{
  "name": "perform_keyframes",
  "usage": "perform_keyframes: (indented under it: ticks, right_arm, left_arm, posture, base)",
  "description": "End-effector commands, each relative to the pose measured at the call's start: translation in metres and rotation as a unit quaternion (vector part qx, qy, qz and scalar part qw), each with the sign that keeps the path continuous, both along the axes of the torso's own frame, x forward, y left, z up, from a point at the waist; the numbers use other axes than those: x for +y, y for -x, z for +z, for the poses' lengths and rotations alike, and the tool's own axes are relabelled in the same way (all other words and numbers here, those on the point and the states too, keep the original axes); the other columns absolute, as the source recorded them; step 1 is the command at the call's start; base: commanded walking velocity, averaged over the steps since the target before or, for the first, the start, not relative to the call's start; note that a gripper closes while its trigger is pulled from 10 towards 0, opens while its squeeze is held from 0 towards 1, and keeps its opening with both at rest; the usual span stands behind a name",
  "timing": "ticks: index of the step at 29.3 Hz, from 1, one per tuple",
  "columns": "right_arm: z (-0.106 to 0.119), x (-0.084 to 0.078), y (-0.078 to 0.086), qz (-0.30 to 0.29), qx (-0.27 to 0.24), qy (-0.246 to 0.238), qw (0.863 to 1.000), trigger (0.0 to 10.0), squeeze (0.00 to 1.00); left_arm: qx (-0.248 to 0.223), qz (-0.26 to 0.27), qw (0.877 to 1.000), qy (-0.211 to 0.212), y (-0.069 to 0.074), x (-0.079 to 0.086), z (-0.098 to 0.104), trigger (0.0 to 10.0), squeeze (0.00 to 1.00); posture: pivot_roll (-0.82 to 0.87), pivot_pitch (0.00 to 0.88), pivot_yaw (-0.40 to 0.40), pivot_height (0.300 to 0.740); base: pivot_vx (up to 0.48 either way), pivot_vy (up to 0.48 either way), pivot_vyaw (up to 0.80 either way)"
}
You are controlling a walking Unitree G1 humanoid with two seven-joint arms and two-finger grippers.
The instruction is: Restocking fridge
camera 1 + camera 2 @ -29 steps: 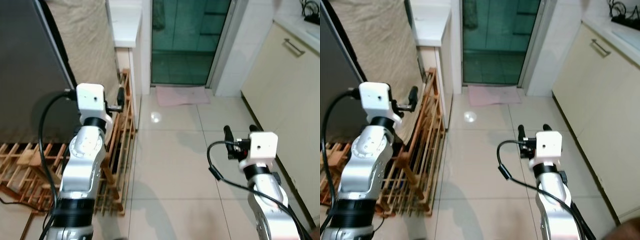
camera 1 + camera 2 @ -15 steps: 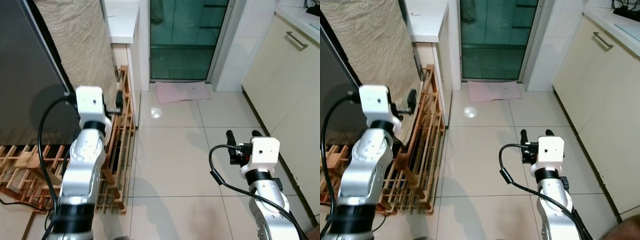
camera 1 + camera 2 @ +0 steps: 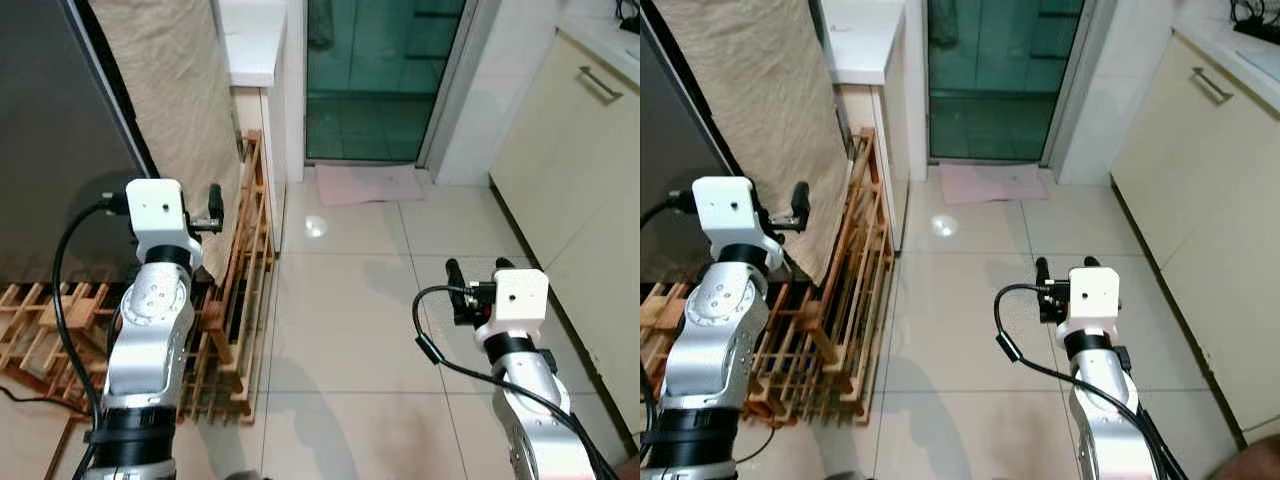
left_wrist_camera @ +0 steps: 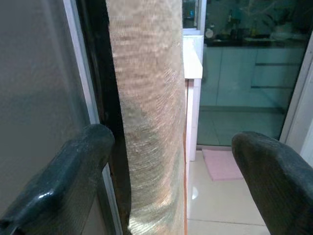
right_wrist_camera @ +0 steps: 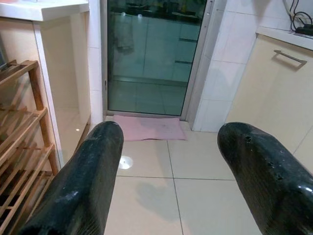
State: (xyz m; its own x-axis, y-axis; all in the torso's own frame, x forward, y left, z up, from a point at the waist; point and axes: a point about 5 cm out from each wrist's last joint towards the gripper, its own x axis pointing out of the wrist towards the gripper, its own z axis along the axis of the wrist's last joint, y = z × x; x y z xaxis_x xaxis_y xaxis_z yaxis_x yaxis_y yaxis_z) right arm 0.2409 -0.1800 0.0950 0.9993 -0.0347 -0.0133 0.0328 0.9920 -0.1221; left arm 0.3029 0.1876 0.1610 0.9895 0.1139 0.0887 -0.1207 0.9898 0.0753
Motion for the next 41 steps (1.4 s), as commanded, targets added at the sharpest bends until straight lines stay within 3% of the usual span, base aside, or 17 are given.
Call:
perform_keyframes:
  ticks: [1, 9, 13, 16, 18, 19, 22, 23, 24, 25, 27, 29, 34, 38, 41]
  right_arm:
    - [0.001, -0.001, -0.002, 0.001, -0.004, 0.005, 1.0, 10.0, 0.0]
    - [-0.002, -0.003, -0.001, -0.002, -0.002, 0.008, 1.0, 10.0, 0.0]
    - [-0.001, -0.004, -0.002, -0.003, -0.003, 0.01, 1.0, 10.0, 0.0]
    - [-0.001, -0.005, -0.003, -0.005, -0.003, 0.008, 1.0, 10.0, 0.0]
    - [-0.001, -0.005, -0.003, -0.006, -0.003, 0.008, 1.0, 10.0, 0.0]
    - [0.0, -0.005, -0.003, -0.006, -0.004, 0.007, 1.0, 10.0, 0.0]
    - [-0.001, -0.005, -0.003, -0.006, -0.003, 0.007, 1.0, 10.0, 0.0]
    - [-0.001, -0.005, -0.003, -0.006, -0.003, 0.007, 1.0, 10.0, 0.0]
    - [-0.001, -0.005, -0.003, -0.007, -0.003, 0.007, 1.0, 10.0, 0.0]
    - [-0.001, -0.005, -0.002, -0.007, -0.002, 0.007, 1.0, 10.0, 0.0]
    - [-0.002, -0.005, -0.002, -0.008, -0.001, 0.007, 1.0, 10.0, 0.0]
    - [-0.002, -0.005, -0.002, -0.008, -0.001, 0.007, 1.0, 10.0, 0.0]
    - [-0.003, -0.004, -0.003, -0.006, 0.0, 0.007, 1.0, 10.0, 0.0]
    - [-0.004, -0.004, -0.003, -0.004, 0.002, 0.008, 1.0, 10.0, 0.0]
    - [-0.005, -0.004, -0.003, -0.003, 0.004, 0.008, 1.0, 10.0, 0.0]
  left_arm:
    - [-0.009, -0.01, 1.0, 0.005, -0.005, -0.004, 0.006, 10.0, 0.0]
    - [-0.008, -0.003, 1.0, 0.011, -0.018, -0.009, 0.006, 10.0, 0.0]
    - [0.012, 0.012, 1.0, 0.022, -0.026, -0.013, 0.002, 10.0, 0.0]
    - [0.041, -0.006, 0.998, 0.053, -0.029, -0.027, -0.005, 10.0, 0.0]
    - [0.058, -0.039, 0.995, 0.064, -0.031, -0.041, -0.008, 10.0, 0.0]
    - [0.052, -0.084, 0.993, 0.062, -0.031, -0.055, -0.006, 10.0, 0.0]
    - [0.034, -0.158, 0.986, 0.045, -0.027, -0.076, 0.002, 10.0, 0.0]
    - [0.034, -0.158, 0.986, 0.045, -0.027, -0.076, 0.002, 10.0, 0.0]
    - [0.02, -0.212, 0.977, 0.032, -0.022, -0.088, 0.006, 10.0, 0.0]
    - [0.016, -0.232, 0.972, 0.029, -0.02, -0.092, 0.008, 10.0, 0.0]
    - [0.01, -0.25, 0.968, 0.025, -0.017, -0.096, 0.009, 10.0, 0.0]
    - [0.012, -0.252, 0.967, 0.027, -0.017, -0.096, 0.009, 10.0, 0.0]
    - [0.006, -0.197, 0.979, 0.039, -0.019, -0.073, 0.007, 10.0, 0.0]
    - [-0.019, -0.14, 0.987, 0.076, -0.007, -0.047, 0.007, 10.0, 0.0]
    - [-0.021, -0.111, 0.99, 0.081, -0.002, -0.037, 0.005, 10.0, 0.0]
  posture:
    - [-0.04, 0.0, 0.0, 0.74]
    - [-0.05, 0.0, 0.001, 0.74]
    - [-0.06, 0.0, 0.0, 0.74]
    - [-0.06, 0.0, 0.0, 0.74]
    - [-0.06, 0.0, 0.0, 0.74]
    - [-0.06, 0.0, -0.001, 0.74]
    - [-0.07, 0.0, 0.0, 0.74]
    - [-0.07, 0.0, 0.0, 0.74]
    - [-0.07, 0.0, 0.0, 0.74]
    - [-0.07, 0.0, 0.0, 0.74]
    - [-0.07, 0.0, 0.0, 0.74]
    - [-0.07, 0.0, 0.0, 0.74]
    - [-0.06, 0.0, -0.001, 0.74]
    - [-0.06, 0.0, -0.005, 0.74]
    - [-0.05, 0.0, -0.009, 0.74]
  base:
    - [0.0, 0.0, 0.0]
    - [0.0, 0.0, 0.0]
    - [0.0, 0.0, 0.0]
    - [0.0, 0.0, 0.0]
    - [0.0, 0.0, 0.0]
    - [0.0, 0.0, 0.0]
    - [0.0, 0.0, 0.0]
    - [0.0, 0.0, 0.0]
    - [0.0, 0.0, 0.0]
    - [0.0, 0.0, 0.0]
    - [0.0, 0.0, 0.0]
    - [0.0, 0.0, 0.0]
    - [0.0, 0.0, 0.0]
    - [0.0, 0.0, 0.0]
    - [0.0, 0.0, 0.0]
